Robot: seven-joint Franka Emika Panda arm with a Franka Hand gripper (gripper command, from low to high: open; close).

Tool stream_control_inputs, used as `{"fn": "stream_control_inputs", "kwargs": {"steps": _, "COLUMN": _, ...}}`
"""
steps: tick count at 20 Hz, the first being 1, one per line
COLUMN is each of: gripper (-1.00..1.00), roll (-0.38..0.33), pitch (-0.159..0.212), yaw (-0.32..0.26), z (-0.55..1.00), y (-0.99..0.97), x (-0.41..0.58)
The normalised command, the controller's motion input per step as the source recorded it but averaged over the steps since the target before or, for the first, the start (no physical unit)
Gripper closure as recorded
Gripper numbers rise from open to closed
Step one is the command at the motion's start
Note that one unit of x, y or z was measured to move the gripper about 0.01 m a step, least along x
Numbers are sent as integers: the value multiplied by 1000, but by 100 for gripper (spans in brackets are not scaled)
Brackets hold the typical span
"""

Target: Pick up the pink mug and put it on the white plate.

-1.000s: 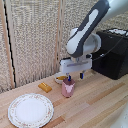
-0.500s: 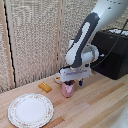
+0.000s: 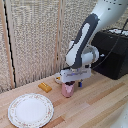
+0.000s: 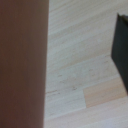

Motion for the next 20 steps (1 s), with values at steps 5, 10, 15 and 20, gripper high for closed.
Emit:
{"fn": "stream_control_inputs", "kwargs": {"steps": 5, "gripper": 100, "roll": 0, "pitch": -40, "yaw": 2, "z": 42, "y": 24, "x": -17}}
{"fn": "stream_control_inputs", "kwargs": {"steps": 10, "gripper": 100, "roll": 40, "pitch": 6, "yaw": 15, "z": 301, "y": 54, "x": -90}}
{"fn": "stream_control_inputs", "kwargs": {"steps": 15, "gripper": 100, "roll": 116, "pitch": 0, "yaw": 5, "z": 839, "y": 5, "x": 55}}
{"fn": "stream_control_inputs", "kwargs": {"steps": 20, "gripper": 100, "roll": 125, "pitch": 25, "yaw": 30, "z": 798, "y": 153, "x": 265}}
